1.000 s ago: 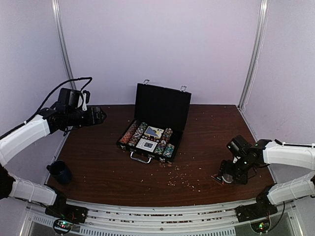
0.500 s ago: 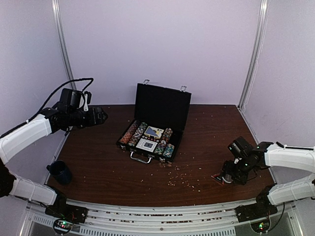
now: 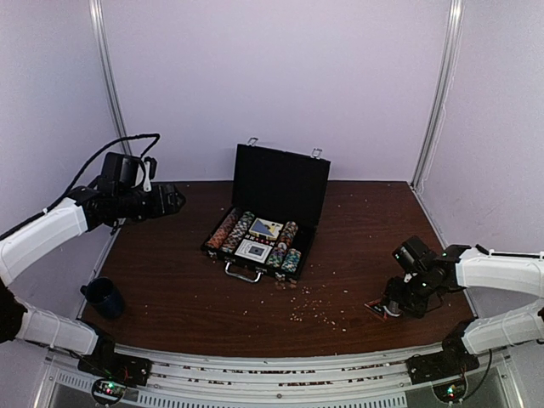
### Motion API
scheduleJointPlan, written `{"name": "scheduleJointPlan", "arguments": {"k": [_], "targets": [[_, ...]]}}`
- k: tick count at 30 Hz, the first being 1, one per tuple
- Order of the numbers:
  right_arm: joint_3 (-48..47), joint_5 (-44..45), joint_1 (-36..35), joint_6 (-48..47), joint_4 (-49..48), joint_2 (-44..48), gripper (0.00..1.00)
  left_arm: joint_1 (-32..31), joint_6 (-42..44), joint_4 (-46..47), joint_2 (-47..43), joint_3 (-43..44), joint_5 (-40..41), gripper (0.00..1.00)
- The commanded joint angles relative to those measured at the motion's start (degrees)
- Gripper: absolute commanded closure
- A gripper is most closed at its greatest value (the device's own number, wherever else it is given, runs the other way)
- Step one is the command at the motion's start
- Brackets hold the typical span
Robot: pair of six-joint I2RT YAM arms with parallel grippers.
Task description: Pack up texas hold em set
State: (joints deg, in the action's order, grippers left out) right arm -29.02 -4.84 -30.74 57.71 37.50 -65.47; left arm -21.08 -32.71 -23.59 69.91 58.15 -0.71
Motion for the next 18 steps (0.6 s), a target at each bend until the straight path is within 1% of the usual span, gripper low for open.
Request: {"name": "scheduleJointPlan", "arguments": {"k": [1,11,18], "targets": [[1.68,2.12,0.12,-0.94,-0.66,-1.44,0.31,0.0,-0.38,2.39,-1.86,-0.75,-0.63,0.1],[1.07,3.11,0.1,-2.03,-1.11,-1.89,0.39,0.06,-0.44,2.24,-2.31,-0.69,-0.43,0.1],[-1.33,5.08,0.07,-3.59,1.01,-0.8,0.44,-0.01,-0.39,1.72,-2.58,-0.47,-0.08,0.09]]}}
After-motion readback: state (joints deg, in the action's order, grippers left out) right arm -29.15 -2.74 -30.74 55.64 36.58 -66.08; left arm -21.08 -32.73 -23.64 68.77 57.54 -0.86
